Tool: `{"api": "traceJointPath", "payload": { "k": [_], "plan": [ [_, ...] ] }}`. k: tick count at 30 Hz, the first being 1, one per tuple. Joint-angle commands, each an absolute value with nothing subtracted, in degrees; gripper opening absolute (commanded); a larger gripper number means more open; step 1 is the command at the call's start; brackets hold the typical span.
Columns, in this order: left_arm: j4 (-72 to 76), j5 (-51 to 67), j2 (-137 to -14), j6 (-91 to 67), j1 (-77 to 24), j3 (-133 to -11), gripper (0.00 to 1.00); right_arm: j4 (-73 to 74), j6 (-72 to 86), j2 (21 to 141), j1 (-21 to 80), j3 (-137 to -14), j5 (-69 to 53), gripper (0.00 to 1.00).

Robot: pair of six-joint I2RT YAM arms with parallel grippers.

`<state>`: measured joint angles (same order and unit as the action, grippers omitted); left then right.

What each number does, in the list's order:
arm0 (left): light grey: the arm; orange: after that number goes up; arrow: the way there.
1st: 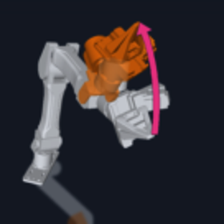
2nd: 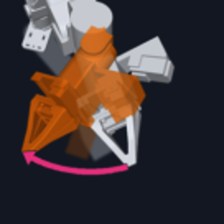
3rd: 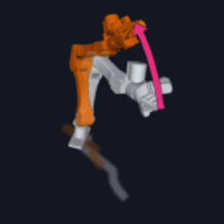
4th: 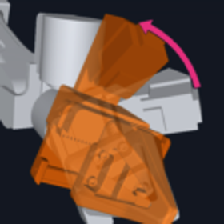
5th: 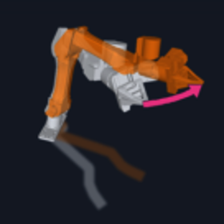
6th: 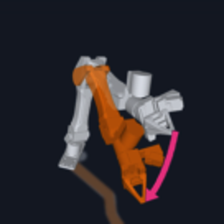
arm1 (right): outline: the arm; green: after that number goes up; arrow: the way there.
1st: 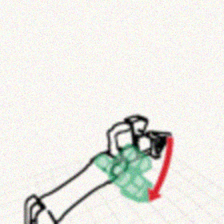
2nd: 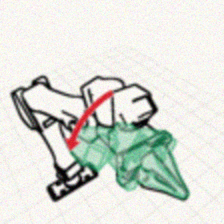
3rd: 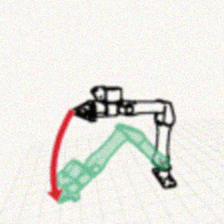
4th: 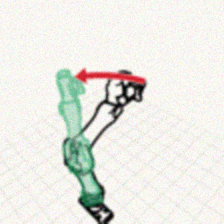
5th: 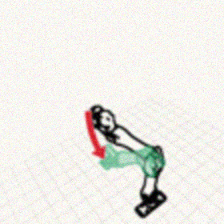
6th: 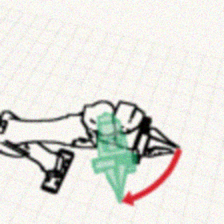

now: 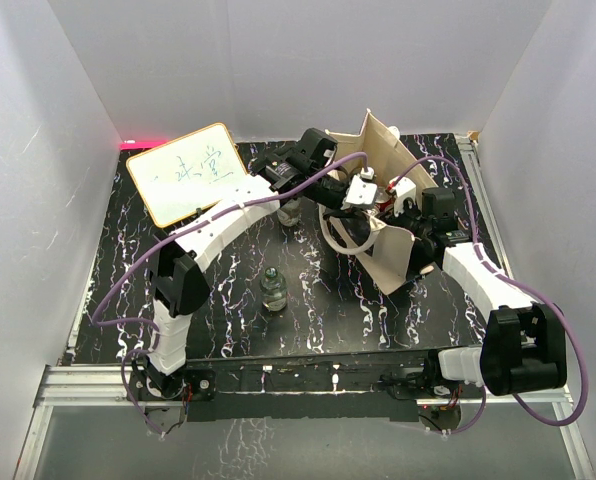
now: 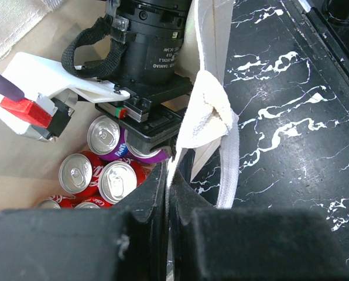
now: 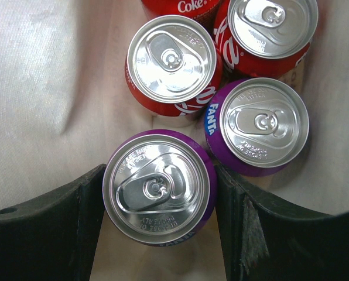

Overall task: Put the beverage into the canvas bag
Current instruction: Place the drink in the canvas bag.

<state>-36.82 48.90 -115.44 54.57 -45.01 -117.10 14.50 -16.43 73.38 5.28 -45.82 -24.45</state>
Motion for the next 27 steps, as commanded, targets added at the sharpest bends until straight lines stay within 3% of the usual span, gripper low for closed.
{"api": "traceJointPath", "payload": {
  "k": [1,10,19,27],
  "plan": [
    [-31.8,57.9,-107.0,55.0,-45.4,-117.2,0.00,7.9,-11.8,72.5,7.7,-46.7,-30.9,0.08],
    [-31.7,57.9,-107.5,55.0,-45.5,-116.8,0.00,6.3,-8.0,74.1,9.3,-48.5,-30.5,0.08],
    [-31.9,57.2,-107.0,55.0,-45.5,-116.7,0.00,3.6,-12.0,74.7,10.1,-43.0,-26.7,0.08],
    [-29.8,55.8,-105.8,52.8,-45.4,-114.6,0.01,4.5,-15.5,72.6,10.1,-39.4,-25.4,0.19]
  ]
}}
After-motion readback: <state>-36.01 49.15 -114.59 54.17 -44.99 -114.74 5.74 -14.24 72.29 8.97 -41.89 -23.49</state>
